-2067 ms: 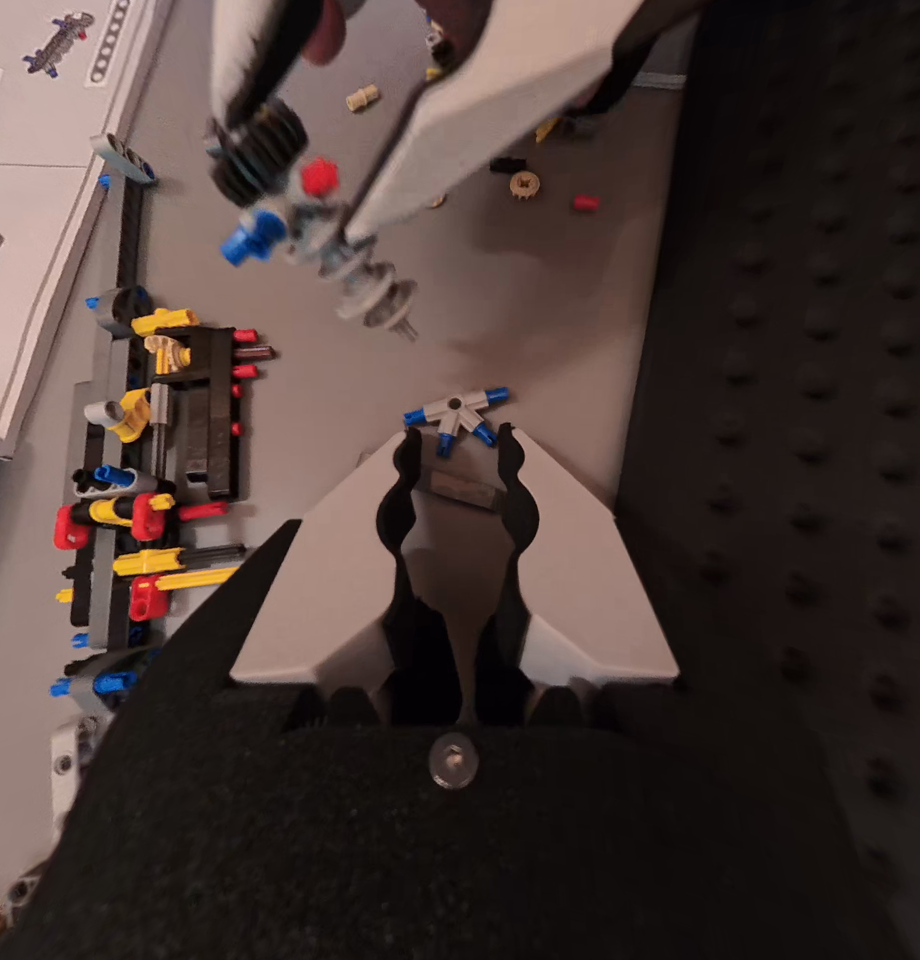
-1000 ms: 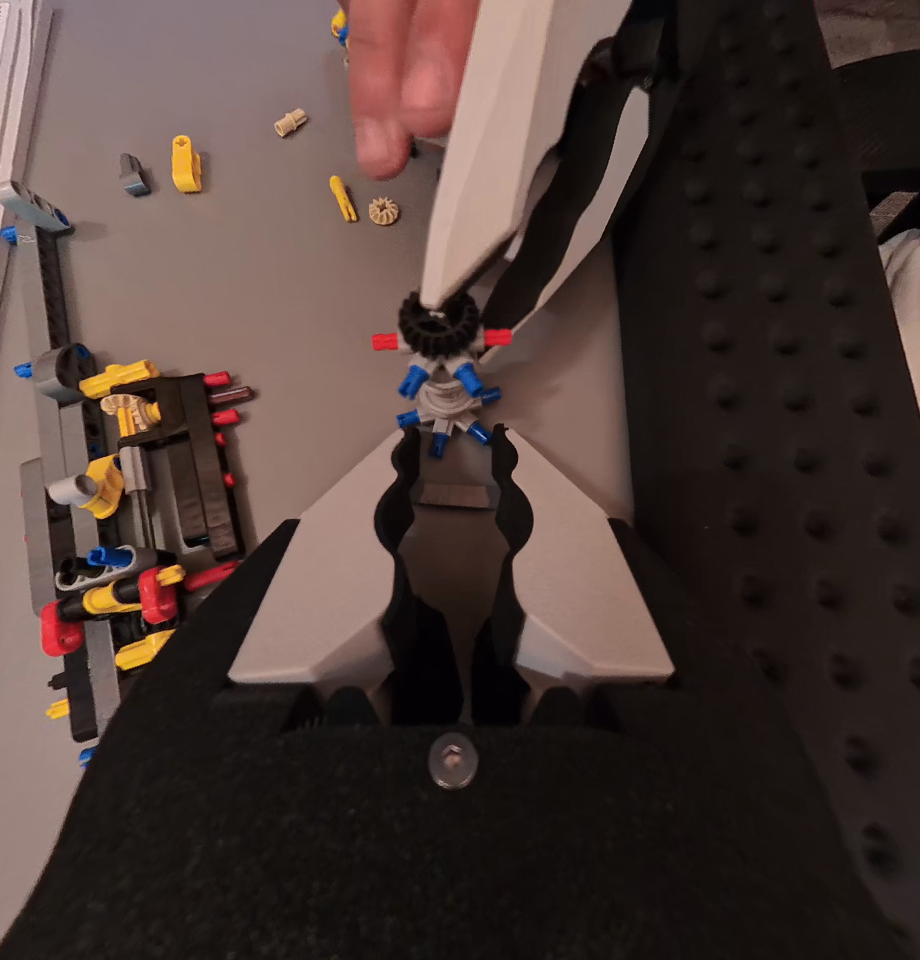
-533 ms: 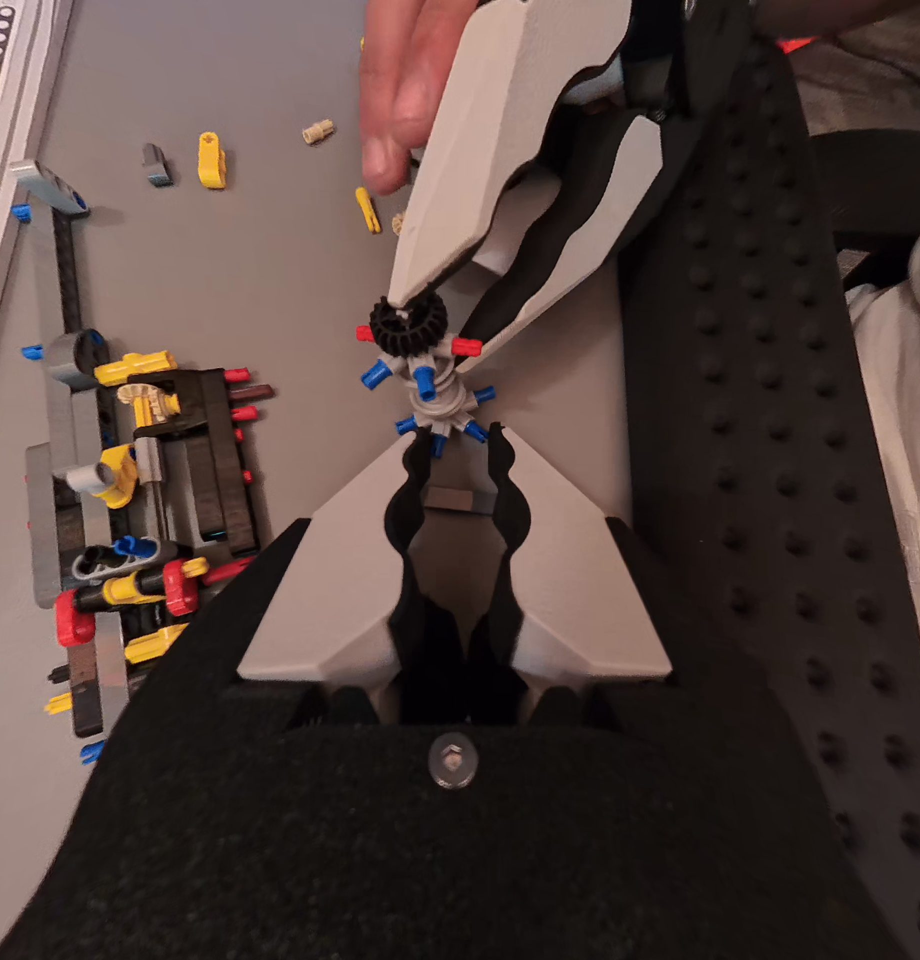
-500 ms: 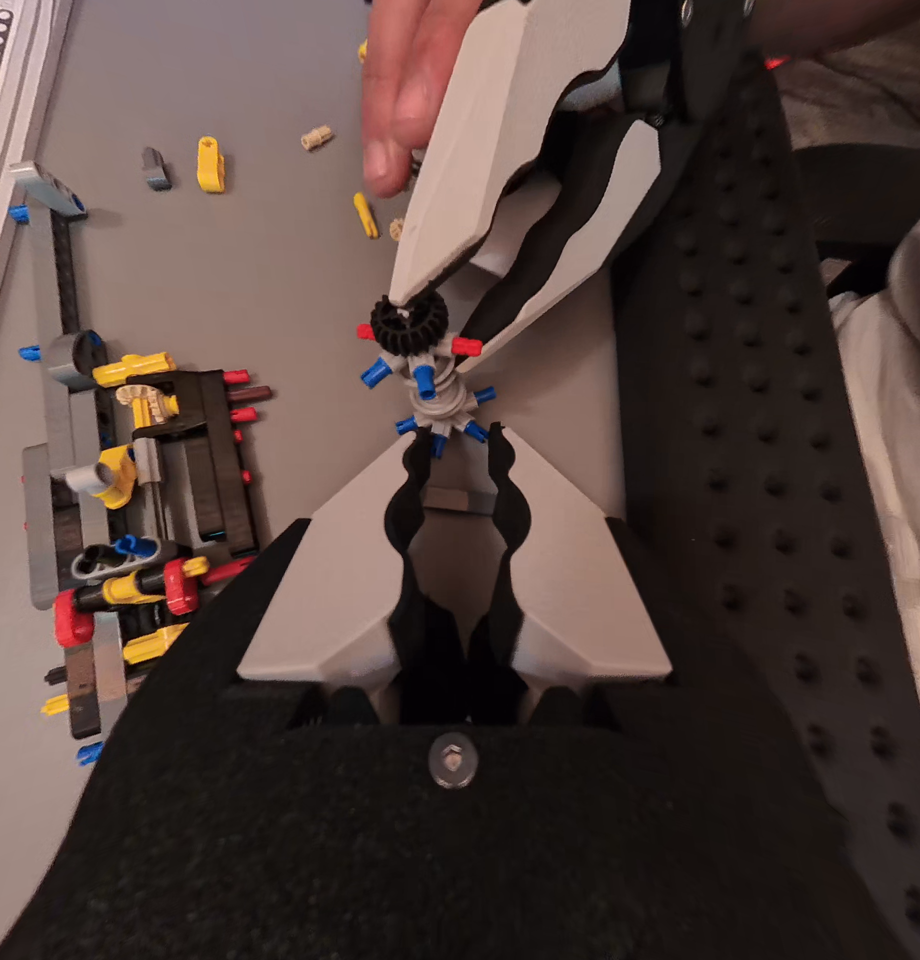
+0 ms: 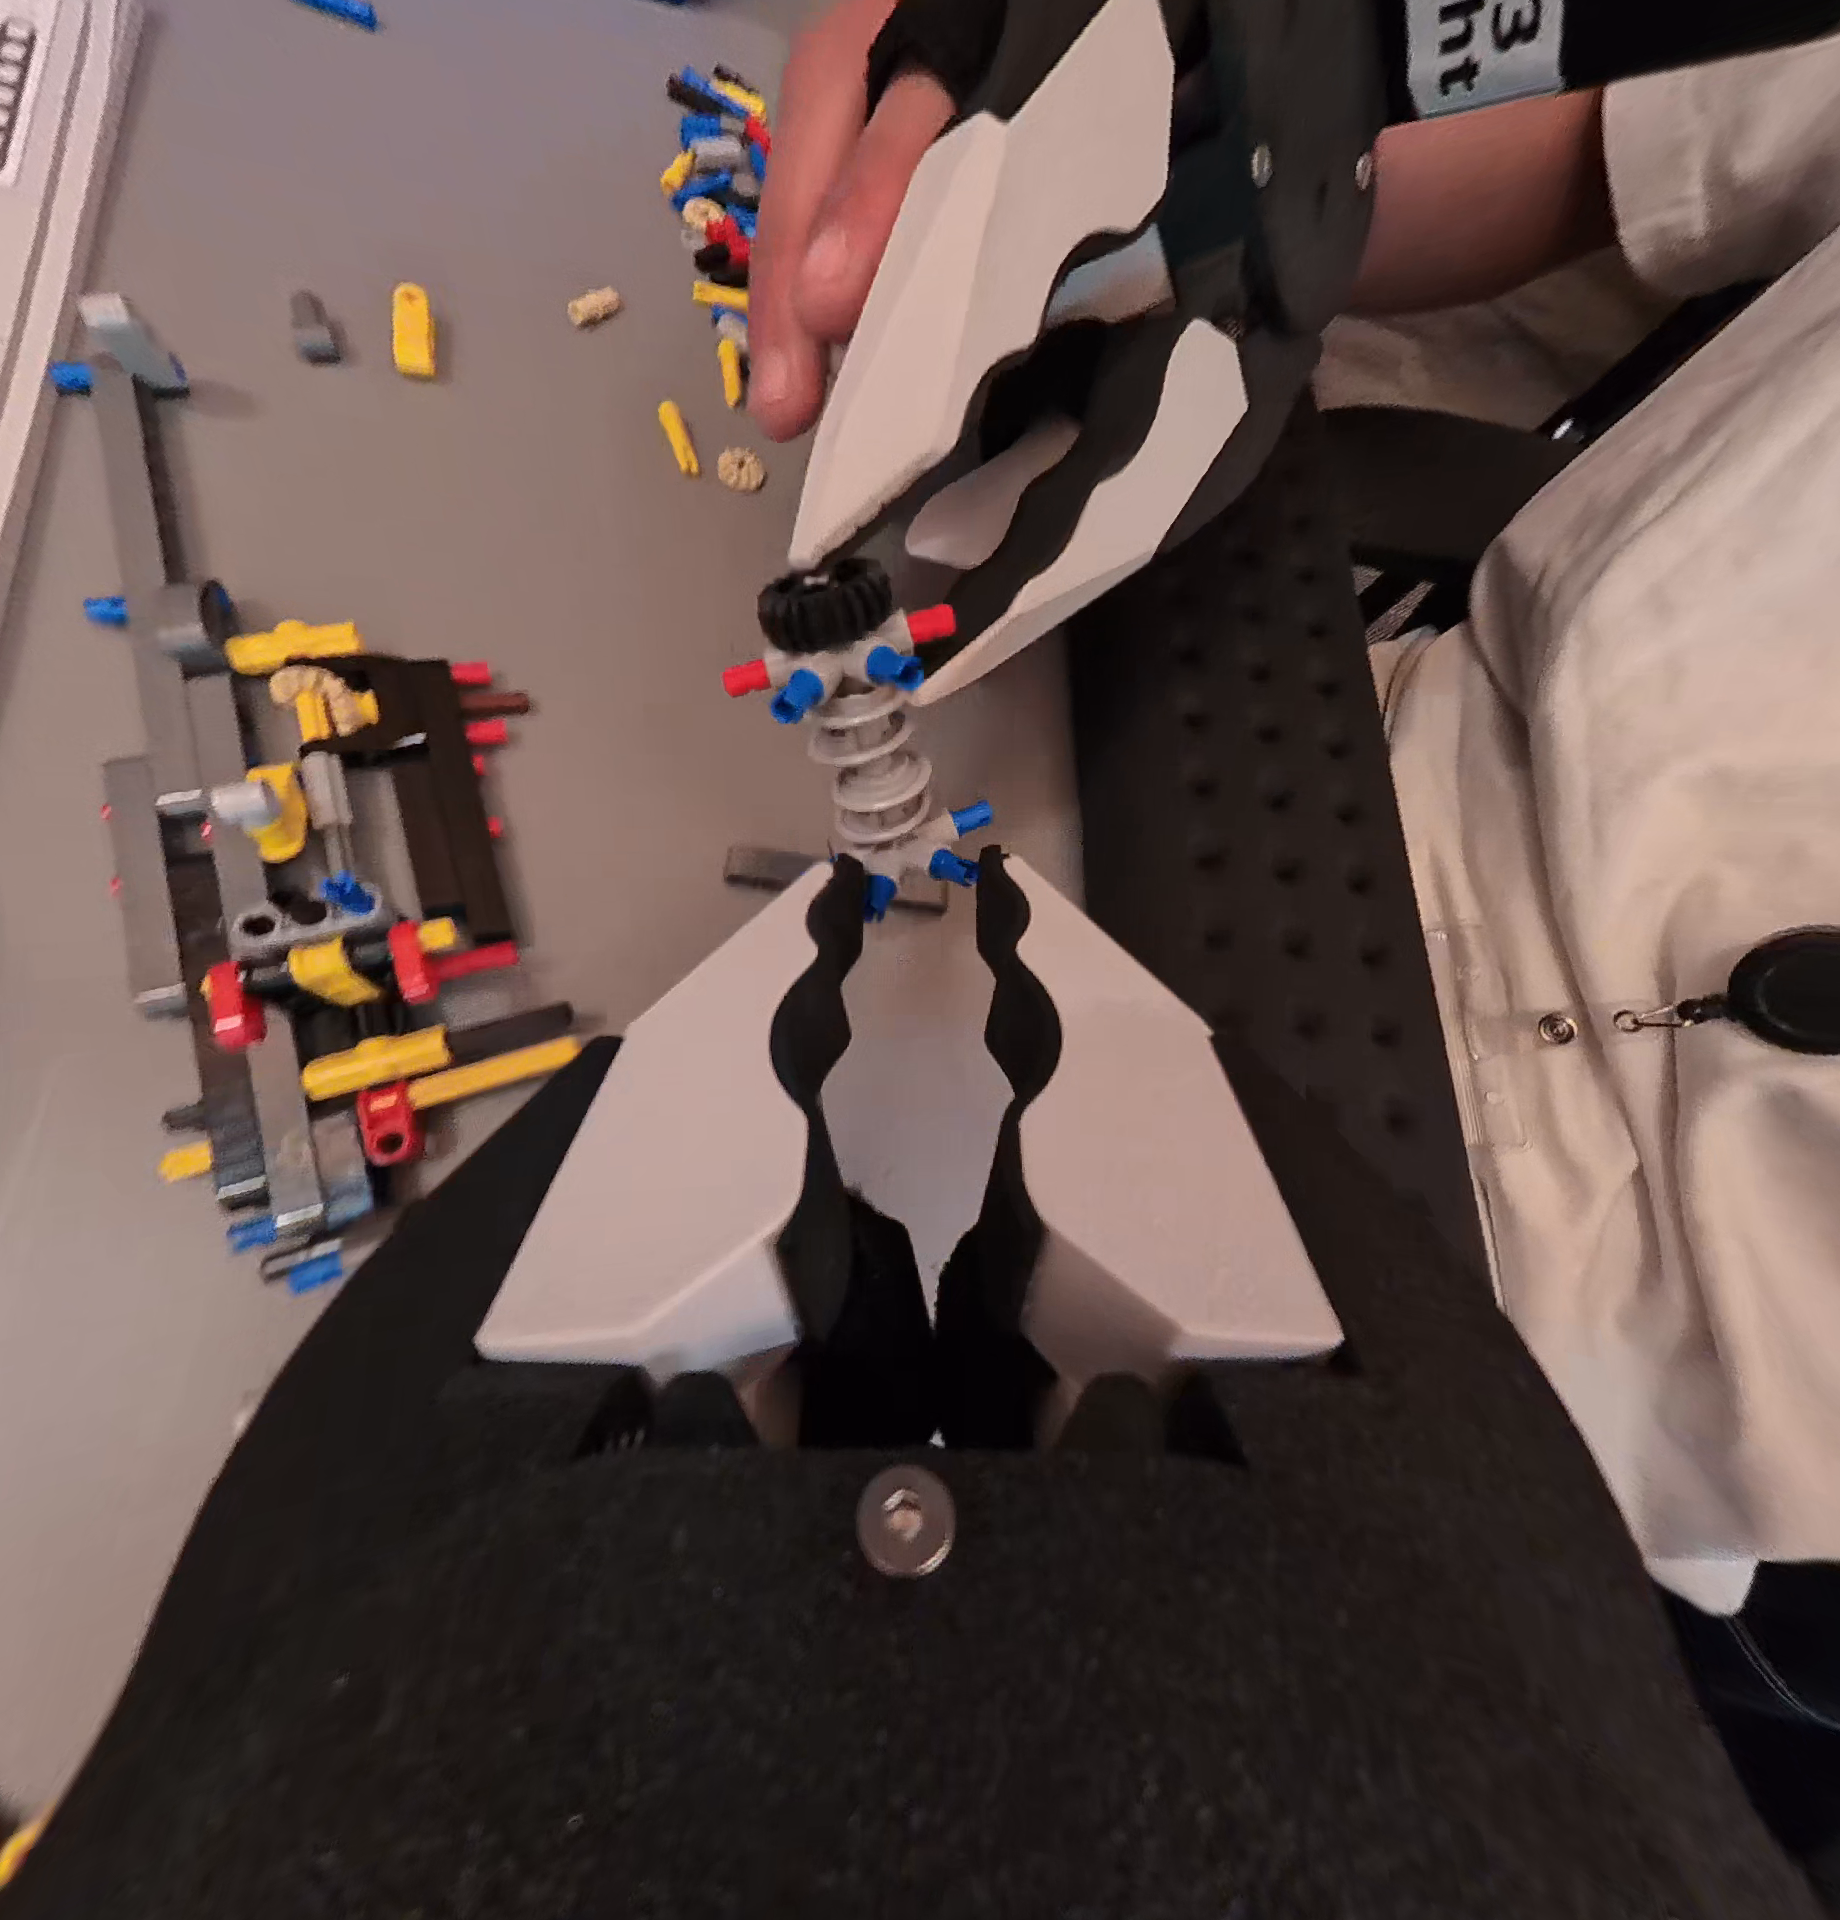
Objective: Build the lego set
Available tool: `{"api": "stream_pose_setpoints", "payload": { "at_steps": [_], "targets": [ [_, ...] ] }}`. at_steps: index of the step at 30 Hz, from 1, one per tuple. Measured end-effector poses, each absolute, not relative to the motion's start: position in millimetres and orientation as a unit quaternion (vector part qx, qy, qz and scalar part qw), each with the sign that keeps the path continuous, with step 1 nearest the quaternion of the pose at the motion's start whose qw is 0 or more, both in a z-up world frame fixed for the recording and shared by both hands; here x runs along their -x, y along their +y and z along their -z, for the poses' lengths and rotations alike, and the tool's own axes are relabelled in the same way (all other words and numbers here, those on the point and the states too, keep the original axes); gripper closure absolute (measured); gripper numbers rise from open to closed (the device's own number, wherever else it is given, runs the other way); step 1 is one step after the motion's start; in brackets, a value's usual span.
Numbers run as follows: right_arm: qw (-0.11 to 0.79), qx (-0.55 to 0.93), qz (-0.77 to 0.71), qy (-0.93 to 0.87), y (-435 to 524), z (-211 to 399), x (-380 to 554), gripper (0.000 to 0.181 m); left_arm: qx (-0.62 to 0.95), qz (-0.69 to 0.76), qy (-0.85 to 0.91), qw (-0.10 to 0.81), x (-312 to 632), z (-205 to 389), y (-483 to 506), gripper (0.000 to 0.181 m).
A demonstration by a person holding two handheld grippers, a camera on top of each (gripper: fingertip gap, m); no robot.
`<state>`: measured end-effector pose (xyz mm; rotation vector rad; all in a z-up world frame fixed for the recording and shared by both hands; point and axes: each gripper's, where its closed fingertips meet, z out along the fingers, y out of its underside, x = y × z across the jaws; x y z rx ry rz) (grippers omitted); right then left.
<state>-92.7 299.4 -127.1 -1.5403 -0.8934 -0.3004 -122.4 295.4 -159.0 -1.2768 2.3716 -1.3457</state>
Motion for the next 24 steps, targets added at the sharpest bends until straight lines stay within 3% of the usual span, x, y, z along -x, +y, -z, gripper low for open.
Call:
{"api": "stream_pose_setpoints", "payload": {
  "at_steps": [6,7,15,21,24],
  "targets": [
    [0.553,0.712,0.146,-0.408,316.5,160.0,96.5,0.161,0.453,0.399,0.795,0.056,135.4,172.1,319.7,0.163],
    [0.543,0.715,0.151,-0.414,318.1,164.0,97.3,0.163,0.456,0.389,0.799,0.056,136.5,174.9,323.9,0.178],
    [0.496,0.724,0.169,-0.448,318.8,185.0,103.9,0.167,0.464,0.351,0.812,0.057,138.9,190.5,331.9,0.181],
    [0.471,0.736,0.167,-0.456,314.7,193.4,101.2,0.172,0.487,0.338,0.791,0.152,138.4,167.6,349.8,0.177],
    [0.466,0.746,0.152,-0.45,313.8,193.9,101.6,0.171,0.475,0.309,0.806,0.174,161.7,172.7,342.3,0.158]
  ]
}}
